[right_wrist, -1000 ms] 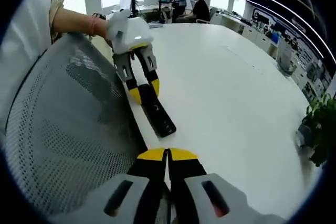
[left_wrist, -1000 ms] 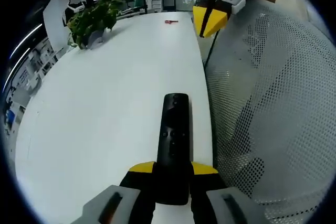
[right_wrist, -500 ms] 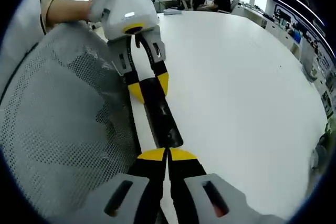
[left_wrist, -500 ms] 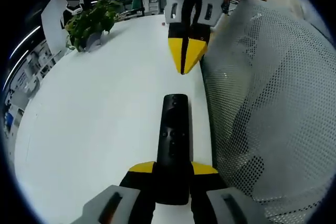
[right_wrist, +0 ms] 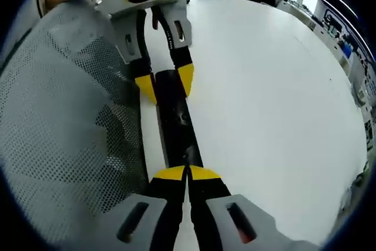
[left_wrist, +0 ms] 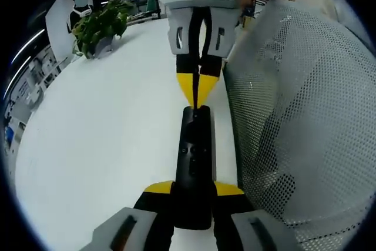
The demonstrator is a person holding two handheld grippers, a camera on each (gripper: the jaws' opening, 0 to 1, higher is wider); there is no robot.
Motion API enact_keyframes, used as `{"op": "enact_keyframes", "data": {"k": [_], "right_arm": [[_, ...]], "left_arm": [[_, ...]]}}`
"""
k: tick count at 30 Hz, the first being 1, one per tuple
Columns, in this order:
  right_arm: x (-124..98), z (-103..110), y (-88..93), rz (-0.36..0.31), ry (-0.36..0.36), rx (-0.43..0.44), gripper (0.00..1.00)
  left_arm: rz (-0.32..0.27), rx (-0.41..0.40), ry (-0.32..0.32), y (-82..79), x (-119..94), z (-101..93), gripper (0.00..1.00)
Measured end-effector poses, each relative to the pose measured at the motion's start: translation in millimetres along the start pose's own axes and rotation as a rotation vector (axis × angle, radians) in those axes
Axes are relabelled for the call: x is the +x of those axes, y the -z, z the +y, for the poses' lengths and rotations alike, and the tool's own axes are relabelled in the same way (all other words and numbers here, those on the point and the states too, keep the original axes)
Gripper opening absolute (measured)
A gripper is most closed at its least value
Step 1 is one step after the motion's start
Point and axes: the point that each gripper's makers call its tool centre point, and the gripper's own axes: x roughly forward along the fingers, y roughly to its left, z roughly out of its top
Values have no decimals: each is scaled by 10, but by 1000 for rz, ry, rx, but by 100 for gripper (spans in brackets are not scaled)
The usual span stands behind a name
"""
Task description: Press the specified remote control buttons in sequence, fully releasing each button before pressing the next.
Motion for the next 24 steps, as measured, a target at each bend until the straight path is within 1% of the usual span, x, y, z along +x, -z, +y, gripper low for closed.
{"op": "enact_keyframes", "data": {"k": [2, 7, 11, 14, 16, 17, 20, 22, 24], "right_arm": [[3, 13, -17, 2, -3, -14, 0], [21, 24, -10, 71, 2, -108, 0], [35, 27, -10, 113, 1, -133, 0], [44, 23, -11, 142, -1, -135, 0], [41, 21, -11, 154, -1, -126, 0], [36, 19, -7, 159, -1, -106, 0], [26, 16, -2, 152, -13, -63, 0], [24, 20, -4, 135, -18, 3, 0], [13, 13, -2, 89, -17, 38, 0]], "left_arm": [[0, -1, 0, -1, 0, 1, 24], [-6, 0, 1, -3, -2, 4, 24], [-11, -1, 1, -6, -3, 5, 24], [-12, -1, 1, -7, -4, 6, 24], [-15, -1, 1, -7, -5, 6, 24], [-15, 1, 2, -8, -6, 6, 24], [-18, 1, 2, -8, -6, 7, 24], [-18, 0, 2, -9, -7, 7, 24], [-15, 0, 1, -9, -8, 6, 24]]}}
